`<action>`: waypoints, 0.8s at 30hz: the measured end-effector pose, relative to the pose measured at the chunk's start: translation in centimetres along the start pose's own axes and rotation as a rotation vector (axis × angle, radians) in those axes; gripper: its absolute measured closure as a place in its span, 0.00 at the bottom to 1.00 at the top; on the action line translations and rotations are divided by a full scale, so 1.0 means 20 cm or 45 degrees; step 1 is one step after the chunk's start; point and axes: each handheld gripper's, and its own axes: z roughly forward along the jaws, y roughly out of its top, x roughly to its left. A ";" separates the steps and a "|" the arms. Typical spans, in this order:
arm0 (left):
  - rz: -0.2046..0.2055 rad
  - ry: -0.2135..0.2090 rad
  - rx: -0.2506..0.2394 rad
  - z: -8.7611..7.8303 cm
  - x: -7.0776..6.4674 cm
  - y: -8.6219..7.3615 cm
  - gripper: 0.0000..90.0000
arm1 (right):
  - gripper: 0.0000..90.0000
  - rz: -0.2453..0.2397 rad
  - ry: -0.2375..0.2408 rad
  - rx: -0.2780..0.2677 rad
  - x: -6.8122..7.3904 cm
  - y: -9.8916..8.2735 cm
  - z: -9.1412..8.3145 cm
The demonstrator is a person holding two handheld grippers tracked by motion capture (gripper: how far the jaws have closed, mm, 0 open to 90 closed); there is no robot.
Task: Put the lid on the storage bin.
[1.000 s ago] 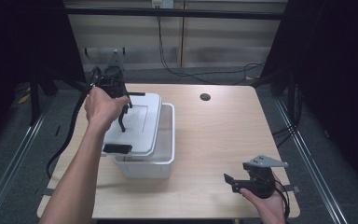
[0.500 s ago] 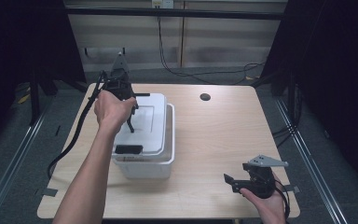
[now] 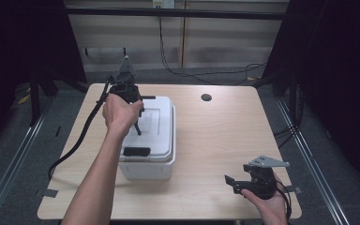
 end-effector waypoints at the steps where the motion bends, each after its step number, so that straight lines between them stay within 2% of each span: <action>1: -0.007 0.014 0.002 0.01 -0.01 0.00 0.94 | 0.17 0.000 0.000 0.000 0.00 0.00 0.00; 5: 0.003 0.019 0.005 0.03 -0.02 -0.01 0.94 | 0.17 0.001 0.001 0.007 0.00 0.00 0.00; 9: -0.010 -0.001 -0.006 0.04 -0.04 -0.02 0.94 | 0.17 -0.001 0.003 0.008 0.00 0.00 0.00; 10: 0.008 0.005 0.022 0.06 -0.06 -0.03 0.94 | 0.17 0.001 0.005 0.008 0.00 0.00 0.00; 12: 0.009 -0.001 0.022 0.06 -0.05 -0.03 0.94 | 0.17 0.001 0.004 0.008 0.00 0.00 0.00; 13: 0.000 0.014 0.008 0.06 -0.06 -0.03 0.94 | 0.17 0.001 0.004 0.008 0.00 0.00 0.00; 15: 0.003 0.003 0.021 0.06 -0.06 -0.03 0.94 | 0.17 -0.002 0.004 0.009 0.00 0.00 0.00; 20: -0.013 0.019 0.021 0.08 -0.06 -0.04 0.94 | 0.17 0.002 0.005 0.011 0.00 0.00 0.00; 24: -0.004 0.019 0.030 0.09 -0.07 -0.04 0.94 | 0.17 -0.001 0.007 0.009 0.00 0.00 0.00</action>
